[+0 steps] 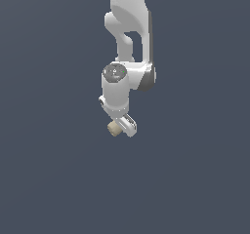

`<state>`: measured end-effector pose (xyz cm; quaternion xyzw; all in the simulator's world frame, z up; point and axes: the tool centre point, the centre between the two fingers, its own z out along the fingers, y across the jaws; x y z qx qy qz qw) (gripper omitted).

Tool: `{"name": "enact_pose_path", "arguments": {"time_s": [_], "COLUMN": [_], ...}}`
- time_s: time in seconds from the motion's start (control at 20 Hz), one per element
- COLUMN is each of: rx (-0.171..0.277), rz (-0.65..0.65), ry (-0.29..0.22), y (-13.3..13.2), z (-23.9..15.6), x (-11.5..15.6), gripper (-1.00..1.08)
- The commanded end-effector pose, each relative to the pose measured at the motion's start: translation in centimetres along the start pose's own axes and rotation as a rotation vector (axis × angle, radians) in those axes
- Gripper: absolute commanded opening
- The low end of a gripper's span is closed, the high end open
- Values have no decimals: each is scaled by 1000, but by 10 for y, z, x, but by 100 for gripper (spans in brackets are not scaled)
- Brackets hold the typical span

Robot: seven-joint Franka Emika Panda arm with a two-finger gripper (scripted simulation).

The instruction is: Pick up the object and move it to a goal position.

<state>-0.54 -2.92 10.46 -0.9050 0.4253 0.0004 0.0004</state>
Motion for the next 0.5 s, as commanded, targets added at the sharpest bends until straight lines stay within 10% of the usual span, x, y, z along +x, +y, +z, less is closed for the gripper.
{"name": "enact_pose_path", "arguments": {"time_s": [0.0, 0.45], "rx": [0, 0], "rz": [-1, 0], "ry": [0, 0], "y": [13, 32], "z": [-9, -23], "x": [2, 8], "gripper": [-100, -100]}}
